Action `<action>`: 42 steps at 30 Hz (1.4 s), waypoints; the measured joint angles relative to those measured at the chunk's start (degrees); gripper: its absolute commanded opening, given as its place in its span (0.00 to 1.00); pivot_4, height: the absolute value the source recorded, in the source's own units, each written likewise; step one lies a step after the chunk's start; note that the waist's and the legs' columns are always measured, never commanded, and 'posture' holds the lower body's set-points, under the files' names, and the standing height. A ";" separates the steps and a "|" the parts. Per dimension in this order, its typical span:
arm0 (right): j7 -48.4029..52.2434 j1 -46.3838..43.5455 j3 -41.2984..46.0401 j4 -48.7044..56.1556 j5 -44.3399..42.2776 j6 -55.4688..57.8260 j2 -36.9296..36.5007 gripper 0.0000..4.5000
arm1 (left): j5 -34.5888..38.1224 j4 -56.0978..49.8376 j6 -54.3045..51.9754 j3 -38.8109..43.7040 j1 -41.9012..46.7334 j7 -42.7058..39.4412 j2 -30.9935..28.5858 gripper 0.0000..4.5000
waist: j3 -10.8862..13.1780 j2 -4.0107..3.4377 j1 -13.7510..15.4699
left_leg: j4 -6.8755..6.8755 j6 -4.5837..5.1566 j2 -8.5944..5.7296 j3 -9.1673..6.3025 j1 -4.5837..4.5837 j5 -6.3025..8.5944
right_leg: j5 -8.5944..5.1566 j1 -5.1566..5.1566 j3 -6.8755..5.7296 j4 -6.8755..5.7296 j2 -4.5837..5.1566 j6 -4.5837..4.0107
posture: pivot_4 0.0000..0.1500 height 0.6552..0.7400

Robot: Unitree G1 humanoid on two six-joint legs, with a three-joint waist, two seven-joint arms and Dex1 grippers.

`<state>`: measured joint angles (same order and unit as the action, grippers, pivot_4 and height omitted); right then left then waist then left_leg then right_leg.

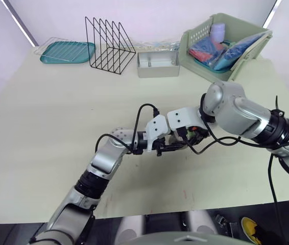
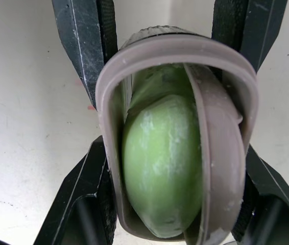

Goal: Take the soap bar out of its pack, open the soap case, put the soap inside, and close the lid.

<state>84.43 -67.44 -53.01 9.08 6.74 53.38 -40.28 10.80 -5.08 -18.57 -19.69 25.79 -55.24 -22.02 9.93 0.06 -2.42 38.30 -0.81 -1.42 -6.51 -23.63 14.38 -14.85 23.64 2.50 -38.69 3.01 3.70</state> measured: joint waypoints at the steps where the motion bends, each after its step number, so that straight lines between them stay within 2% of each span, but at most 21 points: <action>1: -0.33 0.45 0.25 -0.39 -0.03 -0.02 0.27 0.75 | 0.02 0.09 0.48 0.05 0.01 -0.35 -0.08 0.42 | 0.00 0.00 -0.01 | 0.00 0.00 0.00 0.00 0.00 0.00 | 0.00 0.00 0.00 0.00 0.00 0.00 | 1.00 1.00; 3: -1.12 1.72 0.66 -1.35 -0.16 -0.40 1.04 0.99 | 0.13 0.26 1.29 0.19 -0.03 -1.07 -0.51 0.42 | 0.00 0.00 0.05 | 0.00 -0.01 -0.01 0.01 -0.04 0.00 | 0.00 0.03 0.00 -0.01 0.01 0.00 | 1.00 1.00; 9: -1.80 2.33 2.74 -3.03 -0.71 -3.43 2.55 0.99 | -0.08 1.84 5.40 0.32 -0.04 -2.93 -1.66 0.42 | 0.00 0.00 0.08 | 0.00 -0.02 -0.01 0.00 -0.05 -0.01 | 0.00 0.04 0.00 0.00 0.01 -0.01 | 1.00 1.00; 19: -2.70 12.46 15.70 -5.73 -7.74 -18.57 3.06 0.99 | 1.34 7.02 13.45 2.01 -0.18 -6.99 -3.51 0.42 | 0.00 0.00 0.00 | -0.01 -0.01 -0.02 0.05 -0.04 0.00 | 0.00 0.02 -0.02 0.01 0.01 -0.01 | 1.00 1.00; 24: -6.08 22.01 27.40 -7.31 -14.74 -27.40 5.11 0.99 | 4.55 9.19 14.94 4.34 -1.61 -9.01 -3.22 0.42 | 0.00 0.01 0.15 | 0.01 -0.01 -0.02 0.04 -0.05 -0.01 | 0.00 -0.01 -0.02 0.03 0.03 -0.01 | 1.00 1.00; 28: -7.28 28.68 34.66 -8.16 -18.20 -33.51 3.89 0.99 | 6.45 10.34 15.52 6.06 -3.03 -10.56 -3.05 0.42 | 0.01 0.01 0.41 | 0.02 0.00 -0.06 0.12 -0.06 0.00 | 0.00 -0.04 -0.02 0.03 0.07 0.00 | 1.00 1.00; 31: -8.62 37.12 42.28 -7.97 -21.86 -37.94 3.03 0.99 | 6.76 10.93 17.38 6.38 -3.93 -11.27 -2.64 0.42 | 0.00 0.03 0.67 | 0.02 0.00 -0.06 0.11 -0.06 0.00 | 0.00 -0.08 -0.04 0.06 0.07 -0.01 | 1.00 1.00; 34: -10.00 42.25 46.67 -7.78 -24.47 -39.79 2.81 0.99 | 6.72 11.28 18.18 6.73 -4.22 -11.52 -2.42 0.42 | 0.00 0.02 0.45 | 0.01 0.01 -0.05 0.19 0.00 0.00 | 0.00 -0.07 0.02 0.00 0.05 0.00 | 1.00 1.00; 38: -14.37 54.26 59.12 -6.83 -29.16 -42.75 2.45 0.99 | 7.06 11.17 19.17 7.44 -5.86 -11.11 -1.30 0.42 | 0.00 0.03 1.09 | 0.01 0.02 -0.06 0.20 -0.03 0.01 | 0.00 -0.09 0.03 0.04 0.06 0.00 | 1.00 1.00; 42: -18.20 62.29 69.20 -6.63 -32.61 -43.84 2.29 0.99 | 7.24 10.78 19.37 7.93 -6.64 -10.53 -1.12 0.42 | 0.00 0.03 1.41 | 0.01 0.03 -0.04 0.36 0.09 0.01 | 0.00 -0.11 0.15 -0.07 0.05 0.00 | 1.00 1.00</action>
<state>66.23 -5.15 16.20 2.45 -25.88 9.54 -37.99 18.04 5.70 0.80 -11.75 19.15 -65.77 -23.14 9.93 0.09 -1.01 38.31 -0.78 -1.46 -6.15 -23.55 14.39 -14.86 23.53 2.65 -38.76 3.05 3.70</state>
